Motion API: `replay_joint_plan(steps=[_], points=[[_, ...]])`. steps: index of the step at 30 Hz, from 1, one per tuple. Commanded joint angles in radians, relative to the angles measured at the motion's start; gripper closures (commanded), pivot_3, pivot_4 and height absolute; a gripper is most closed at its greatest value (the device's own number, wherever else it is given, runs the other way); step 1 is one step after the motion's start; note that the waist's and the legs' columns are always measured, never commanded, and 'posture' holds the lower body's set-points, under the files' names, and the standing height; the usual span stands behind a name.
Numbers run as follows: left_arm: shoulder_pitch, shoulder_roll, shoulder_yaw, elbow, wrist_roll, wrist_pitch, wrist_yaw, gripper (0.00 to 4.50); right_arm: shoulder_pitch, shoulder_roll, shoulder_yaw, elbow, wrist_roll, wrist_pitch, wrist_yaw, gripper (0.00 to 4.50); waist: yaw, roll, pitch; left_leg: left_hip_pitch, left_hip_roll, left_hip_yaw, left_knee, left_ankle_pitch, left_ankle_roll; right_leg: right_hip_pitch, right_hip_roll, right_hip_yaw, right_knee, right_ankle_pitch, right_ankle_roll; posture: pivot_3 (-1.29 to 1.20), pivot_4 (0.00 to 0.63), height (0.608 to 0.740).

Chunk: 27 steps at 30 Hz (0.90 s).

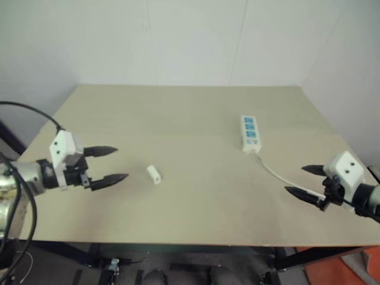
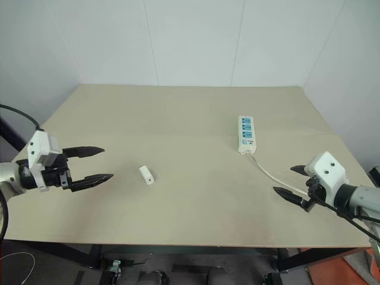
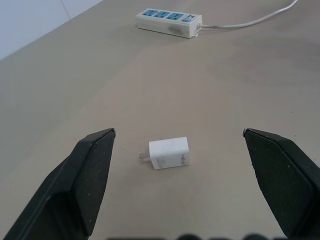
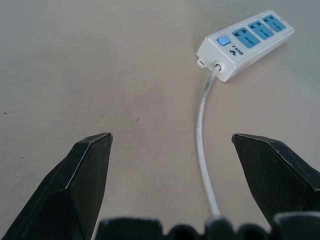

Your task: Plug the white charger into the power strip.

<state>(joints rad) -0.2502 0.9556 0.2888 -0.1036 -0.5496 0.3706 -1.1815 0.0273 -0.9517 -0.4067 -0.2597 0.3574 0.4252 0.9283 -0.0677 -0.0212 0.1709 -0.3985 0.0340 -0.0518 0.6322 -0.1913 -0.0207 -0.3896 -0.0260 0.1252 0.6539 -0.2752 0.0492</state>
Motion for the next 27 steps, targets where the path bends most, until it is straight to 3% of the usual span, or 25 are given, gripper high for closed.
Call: replay_joint_plan(steps=[1, 19, 22, 27], points=[[-0.034, -0.002, -0.016, 0.001, 0.008, -0.022, -0.010, 0.03, 0.025, -0.018, -0.067, -0.050, 0.011, 0.018, -0.005, 0.00, 0.000, 0.000, 0.000, 0.000, 0.000, 0.000, 0.000, 0.000, 0.000, 0.000, 0.000, 0.000, 0.000, 0.000, 0.000, 0.00, 0.150, 0.740], [-0.053, -0.033, -0.042, 0.030, 0.018, -0.051, -0.032, 0.03, 0.002, -0.026, -0.069, -0.051, 0.009, 0.048, -0.018, 0.00, 0.001, -0.001, 0.000, -0.002, 0.000, 0.000, -0.002, 0.000, 0.000, 0.000, 0.000, 0.000, -0.005, 0.000, 0.001, 0.00, 0.150, 0.740], [-0.054, -0.036, -0.045, 0.028, 0.017, -0.050, -0.034, 0.03, -0.076, 0.007, -0.001, -0.011, 0.009, 0.064, -0.053, 0.00, -0.003, -0.001, 0.001, -0.001, 0.000, 0.000, -0.003, 0.000, 0.000, 0.000, -0.001, 0.000, -0.005, 0.001, 0.001, 0.00, 0.150, 0.740], [-0.105, -0.042, -0.090, 0.037, 0.042, -0.067, -0.040, 0.03, -0.330, 0.131, 0.212, 0.221, -0.101, 0.060, -0.162, 0.00, -0.006, -0.004, 0.002, 0.000, 0.001, 0.000, -0.003, 0.000, 0.000, 0.000, 0.001, 0.000, -0.005, 0.003, 0.000, 0.00, 0.150, 0.740]])
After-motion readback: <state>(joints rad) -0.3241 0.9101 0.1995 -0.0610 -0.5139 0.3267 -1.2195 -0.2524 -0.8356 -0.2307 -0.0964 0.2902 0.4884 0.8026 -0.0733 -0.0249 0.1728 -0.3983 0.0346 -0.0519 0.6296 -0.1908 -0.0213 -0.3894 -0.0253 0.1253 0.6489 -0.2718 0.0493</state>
